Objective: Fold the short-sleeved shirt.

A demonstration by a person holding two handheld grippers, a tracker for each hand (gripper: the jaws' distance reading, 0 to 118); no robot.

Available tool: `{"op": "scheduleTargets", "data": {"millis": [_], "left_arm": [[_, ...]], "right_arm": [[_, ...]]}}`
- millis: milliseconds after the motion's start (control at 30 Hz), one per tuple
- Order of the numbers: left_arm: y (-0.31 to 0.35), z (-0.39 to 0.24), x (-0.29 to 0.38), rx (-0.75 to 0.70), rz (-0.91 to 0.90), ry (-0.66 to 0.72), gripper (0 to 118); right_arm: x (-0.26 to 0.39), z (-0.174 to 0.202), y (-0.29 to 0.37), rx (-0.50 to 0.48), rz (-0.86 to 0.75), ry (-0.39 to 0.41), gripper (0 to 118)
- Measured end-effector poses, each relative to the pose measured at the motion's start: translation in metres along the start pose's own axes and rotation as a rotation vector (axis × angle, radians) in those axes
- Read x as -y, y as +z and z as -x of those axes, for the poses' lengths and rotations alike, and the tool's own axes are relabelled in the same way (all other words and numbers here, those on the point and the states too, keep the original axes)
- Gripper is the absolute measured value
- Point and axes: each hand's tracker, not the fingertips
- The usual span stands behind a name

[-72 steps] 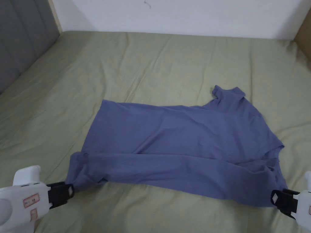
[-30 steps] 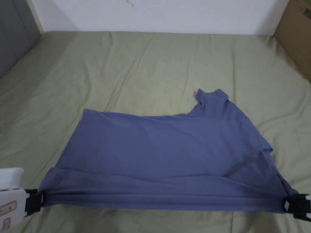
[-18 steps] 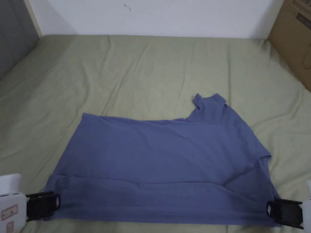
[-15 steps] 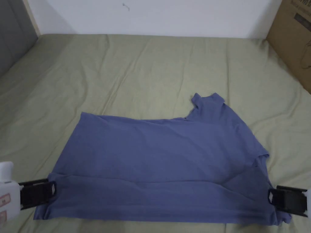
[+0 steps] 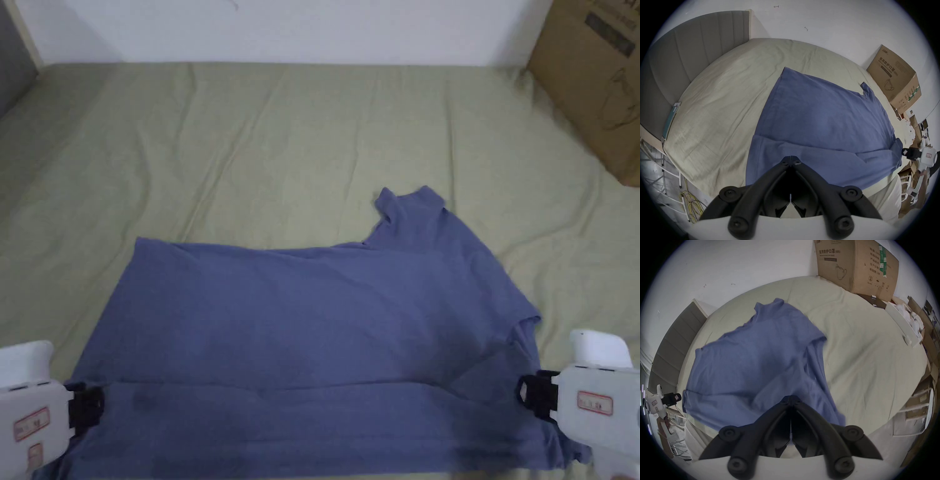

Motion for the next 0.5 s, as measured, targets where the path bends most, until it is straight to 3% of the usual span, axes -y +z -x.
{"op": "scheduleTargets", "data": {"millis": [167,200,233,267,300,500], "left_arm": [[-0.011,0.005,-0.034,0.022,-0.023,0.031,0],[-0.013,0.002,-0.04,0.007,-0.035,0.024,0],[-0.015,0.0,-0.046,0.002,-0.042,0.016,0],[-0.018,-0.002,-0.051,0.0,-0.042,0.01,0],[-0.022,0.001,-0.055,-0.001,-0.042,0.01,0],[-0.053,0.002,-0.068,-0.011,-0.007,0.02,0]], "right_arm": [[-0.095,-0.002,-0.019,-0.021,-0.097,0.037,0],[-0.115,0.001,-0.022,-0.015,-0.112,0.058,11],[-0.139,0.005,-0.031,0.016,-0.11,0.087,51],[-0.161,0.007,-0.046,0.046,-0.108,0.115,84],[-0.18,0.007,-0.062,0.046,-0.096,0.141,98],[-0.248,-0.002,-0.177,0.089,0.093,0.086,97]]}}
